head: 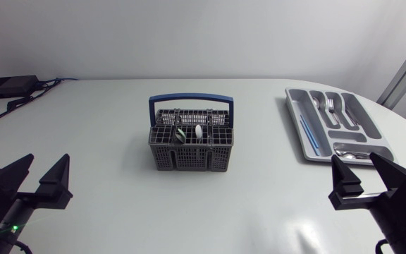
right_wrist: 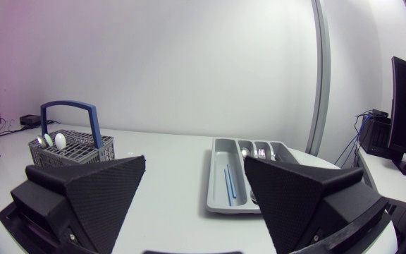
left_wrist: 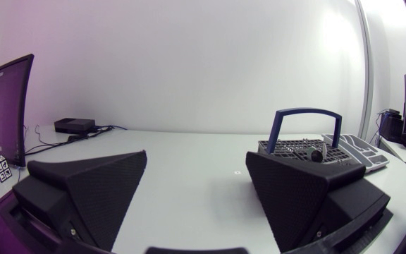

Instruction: Unload the cutlery basket into the drawer organizer.

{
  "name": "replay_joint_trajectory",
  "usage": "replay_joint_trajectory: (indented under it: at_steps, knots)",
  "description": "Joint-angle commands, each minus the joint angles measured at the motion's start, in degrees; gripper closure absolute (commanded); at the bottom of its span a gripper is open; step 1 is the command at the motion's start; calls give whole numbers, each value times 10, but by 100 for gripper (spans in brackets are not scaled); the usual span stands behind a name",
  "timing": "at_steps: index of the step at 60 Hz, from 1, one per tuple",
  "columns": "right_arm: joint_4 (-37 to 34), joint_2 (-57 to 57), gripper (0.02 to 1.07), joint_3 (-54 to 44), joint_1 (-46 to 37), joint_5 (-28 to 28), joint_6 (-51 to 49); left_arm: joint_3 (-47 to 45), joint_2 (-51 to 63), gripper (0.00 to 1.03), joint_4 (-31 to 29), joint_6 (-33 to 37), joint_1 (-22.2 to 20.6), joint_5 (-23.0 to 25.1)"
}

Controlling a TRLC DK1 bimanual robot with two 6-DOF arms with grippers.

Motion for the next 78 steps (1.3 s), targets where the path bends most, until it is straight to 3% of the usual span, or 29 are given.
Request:
replay_joint_trajectory:
  at_steps: [1, 47, 78]
  knots:
    - [0, -4, 6, -11, -4, 0, 5, -9, -4, 4, -2, -12, -5, 2]
    - [4, -5, 6, -11, 3, 4, 12, -8, -5, 4, 4, -23, -8, 2]
    - [20, -4, 6, 5, 12, 13, 9, 48, -4, 5, -8, -29, -8, 1]
